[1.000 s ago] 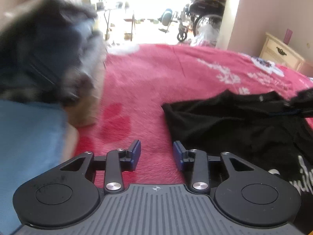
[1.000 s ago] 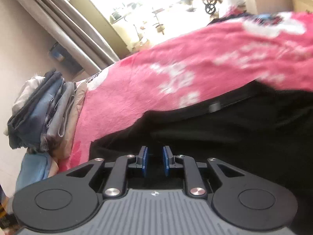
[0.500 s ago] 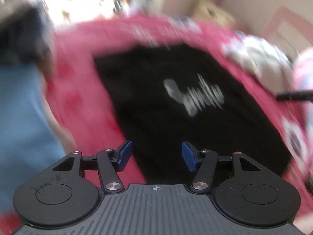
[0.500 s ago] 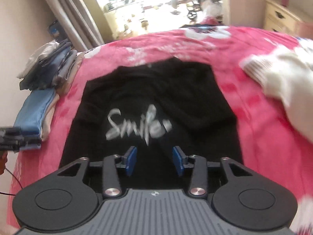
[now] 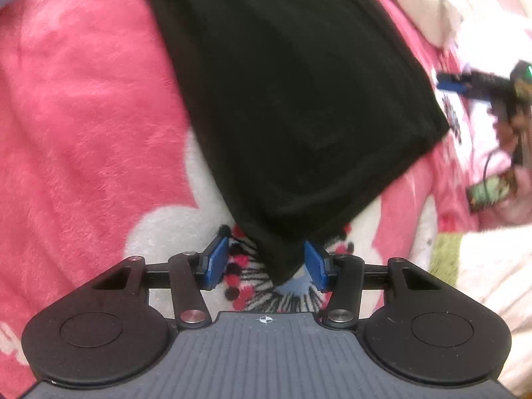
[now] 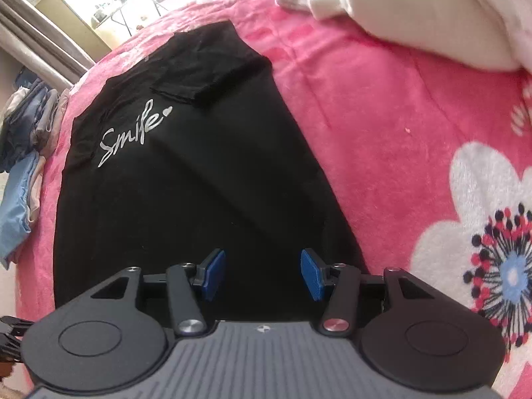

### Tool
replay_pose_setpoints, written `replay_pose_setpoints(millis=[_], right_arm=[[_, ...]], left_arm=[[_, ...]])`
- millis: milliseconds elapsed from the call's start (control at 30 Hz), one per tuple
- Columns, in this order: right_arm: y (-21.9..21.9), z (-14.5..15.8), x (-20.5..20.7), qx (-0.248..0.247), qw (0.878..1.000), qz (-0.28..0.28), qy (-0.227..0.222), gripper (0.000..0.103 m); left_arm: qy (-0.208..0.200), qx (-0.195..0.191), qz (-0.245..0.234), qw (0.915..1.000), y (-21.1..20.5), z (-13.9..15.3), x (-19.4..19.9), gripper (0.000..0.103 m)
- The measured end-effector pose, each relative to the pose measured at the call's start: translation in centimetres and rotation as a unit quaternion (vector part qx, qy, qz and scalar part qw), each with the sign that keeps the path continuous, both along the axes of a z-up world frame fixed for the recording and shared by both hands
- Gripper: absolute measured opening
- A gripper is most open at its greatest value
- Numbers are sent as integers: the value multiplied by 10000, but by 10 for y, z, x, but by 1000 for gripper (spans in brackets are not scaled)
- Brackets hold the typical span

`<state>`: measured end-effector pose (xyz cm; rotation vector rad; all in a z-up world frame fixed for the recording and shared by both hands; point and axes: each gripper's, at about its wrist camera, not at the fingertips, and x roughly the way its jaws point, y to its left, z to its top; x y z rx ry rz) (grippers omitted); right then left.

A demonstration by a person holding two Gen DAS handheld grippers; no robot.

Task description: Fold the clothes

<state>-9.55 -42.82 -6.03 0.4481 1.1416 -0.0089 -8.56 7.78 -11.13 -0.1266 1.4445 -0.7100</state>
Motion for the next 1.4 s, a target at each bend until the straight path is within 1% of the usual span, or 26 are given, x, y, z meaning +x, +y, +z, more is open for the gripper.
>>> replay_pose_setpoints(millis=[67, 133, 200, 300, 400, 467, 533, 567, 633, 800, 867, 933, 1000, 1100, 1133, 1267, 1300, 1333, 1367, 1400], right_arm=[[-5, -3, -2, 7, 10000, -17, -9, 53], [-10, -8, -1, -14, 10000, -44, -18, 53], [-15, -11, 0, -88, 9999, -101, -49, 53], [-24, -15, 1, -160, 9996, -180, -121, 53], [-35, -20, 6, -128, 9995, -243, -146, 53], [-42, -25, 10, -93, 9995, -288, -133, 53], [-50, -31, 14, 28, 9994, -334, -124, 53], [-54, -35, 16, 148, 9993, -345, -81, 53], [-58, -38, 12, 299, 9990, -339, -19, 53], [-70, -46, -1, 672, 9971, -322, 132, 50], [-74, -48, -8, 799, 9959, -341, 248, 49], [-76, -52, -16, 928, 9945, -269, 404, 49], [-78, -53, -25, 1122, 9920, -258, 511, 49], [-84, -57, -39, 1499, 9855, -436, 667, 49], [-86, -58, -43, 1587, 9835, -471, 735, 48], [-87, -57, -55, 1676, 9812, -523, 806, 41], [-87, -56, -58, 1676, 9811, -555, 795, 34], [-85, -54, -59, 1665, 9814, -539, 787, 25], [-83, -53, -60, 1654, 9818, -522, 778, 23], [-81, -51, -61, 1626, 9829, -460, 739, 16]], left_arm=[[-124, 25, -85, 9999, -2, 5, -2, 50], [-135, -86, 0, 9999, 1, 5, 3, 48], [-41, -139, 216, 9997, 7, 1, 6, 39], [109, -279, 615, 9977, 17, -3, 12, 36], [211, -418, 863, 9952, 18, -6, 15, 35], [218, -495, 782, 9955, 15, -6, 12, 35], [240, -566, 619, 9962, 11, -7, 8, 30], [261, -599, 496, 9966, 8, -8, 5, 27], [262, -601, 333, 9973, 0, -10, 1, 26], [422, -622, 71, 9971, -1, -14, -2, 16], [433, -591, -38, 9973, -4, -16, -4, 15], [416, -566, -94, 9975, -4, -15, -5, 15], [400, -536, -103, 9977, -6, -15, -5, 12], [393, -517, -60, 9979, -4, -16, -5, 9], [363, -494, -52, 9981, -4, -16, -6, 7], [243, -409, -54, 9989, -9, -14, -9, 5], [202, -387, -70, 9990, -10, -13, -10, 5], [145, -367, -111, 9992, -12, -12, -11, 5], [87, -347, -154, 9992, -13, -10, -12, 5], [17, -336, -226, 9992, -15, -9, -13, 5]])
